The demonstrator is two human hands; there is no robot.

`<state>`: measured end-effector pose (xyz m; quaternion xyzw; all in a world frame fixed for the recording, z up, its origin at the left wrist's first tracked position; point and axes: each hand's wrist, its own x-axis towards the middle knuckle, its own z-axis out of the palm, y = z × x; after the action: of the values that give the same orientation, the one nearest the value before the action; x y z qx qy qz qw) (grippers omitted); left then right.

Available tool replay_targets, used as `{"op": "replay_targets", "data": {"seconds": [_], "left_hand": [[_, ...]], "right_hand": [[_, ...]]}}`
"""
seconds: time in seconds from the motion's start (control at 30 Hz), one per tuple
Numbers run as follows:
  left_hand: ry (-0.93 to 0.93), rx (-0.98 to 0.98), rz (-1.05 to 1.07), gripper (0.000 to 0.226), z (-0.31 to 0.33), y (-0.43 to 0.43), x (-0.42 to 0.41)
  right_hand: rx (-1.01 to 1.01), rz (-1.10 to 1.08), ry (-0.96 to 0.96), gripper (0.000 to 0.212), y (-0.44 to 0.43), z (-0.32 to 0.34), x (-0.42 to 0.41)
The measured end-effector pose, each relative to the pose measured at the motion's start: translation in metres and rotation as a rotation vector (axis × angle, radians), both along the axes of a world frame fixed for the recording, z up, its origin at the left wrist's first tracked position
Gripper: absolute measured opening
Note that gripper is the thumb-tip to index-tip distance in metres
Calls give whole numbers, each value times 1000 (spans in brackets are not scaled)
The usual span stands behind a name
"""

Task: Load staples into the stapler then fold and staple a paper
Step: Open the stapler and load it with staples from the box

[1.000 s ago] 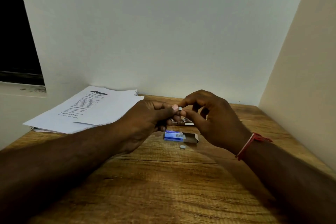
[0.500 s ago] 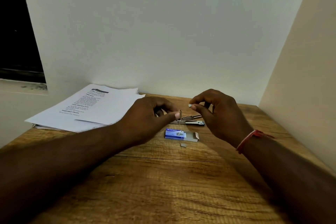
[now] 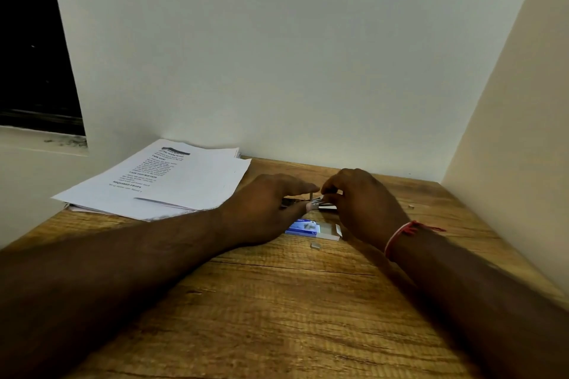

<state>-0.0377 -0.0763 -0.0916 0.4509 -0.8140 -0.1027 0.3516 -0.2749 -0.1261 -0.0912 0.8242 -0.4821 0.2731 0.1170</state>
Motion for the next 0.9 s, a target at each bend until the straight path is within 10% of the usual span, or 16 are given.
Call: {"op": "replay_targets", "data": {"seconds": [0.9], "left_hand": [[-61, 52, -1, 45, 6, 9, -2]], "right_hand": [[178, -74, 136, 16, 21, 25, 3]]}}
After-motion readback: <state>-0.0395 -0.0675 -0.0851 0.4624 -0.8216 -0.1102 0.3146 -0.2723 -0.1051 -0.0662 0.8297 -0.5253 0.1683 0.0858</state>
